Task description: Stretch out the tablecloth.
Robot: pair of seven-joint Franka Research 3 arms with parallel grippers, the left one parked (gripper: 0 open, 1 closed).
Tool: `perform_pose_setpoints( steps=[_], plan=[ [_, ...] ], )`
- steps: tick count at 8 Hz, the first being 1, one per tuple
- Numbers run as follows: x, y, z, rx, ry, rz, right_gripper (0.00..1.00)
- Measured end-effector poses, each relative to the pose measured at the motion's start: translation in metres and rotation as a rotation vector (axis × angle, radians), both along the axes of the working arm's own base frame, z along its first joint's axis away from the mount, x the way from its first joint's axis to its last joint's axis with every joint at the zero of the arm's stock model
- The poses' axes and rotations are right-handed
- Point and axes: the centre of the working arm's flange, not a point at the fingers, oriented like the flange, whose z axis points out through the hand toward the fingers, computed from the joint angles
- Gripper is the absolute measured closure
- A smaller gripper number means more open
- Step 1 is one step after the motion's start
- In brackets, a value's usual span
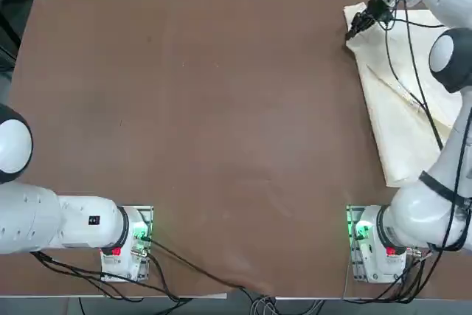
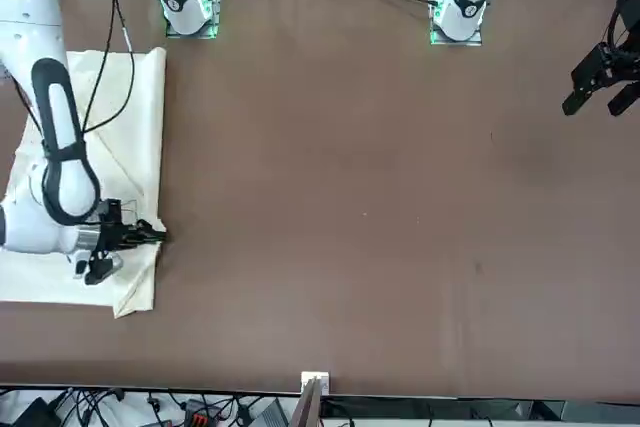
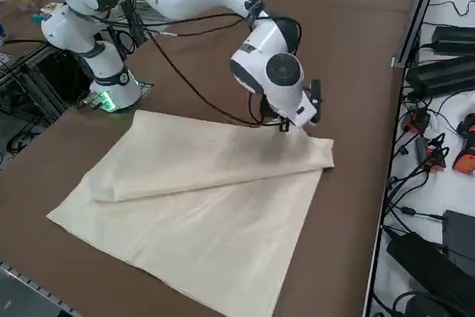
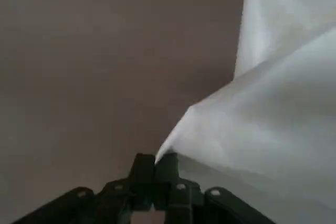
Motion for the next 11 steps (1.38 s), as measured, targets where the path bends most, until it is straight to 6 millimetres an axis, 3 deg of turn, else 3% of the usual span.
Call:
perform_pose_setpoints(
  steps=[3, 7, 11],
  plan=[
    [0.010, 0.047, -0.006, -0.019, 0.025, -0.144, 0.98],
    [0.033, 0.064, -0.034, 0.090, 0.086, -0.407, 0.98],
    [0.049, 0.090, -0.024, 0.297, 0.183, -0.631, 0.98]
  ],
)
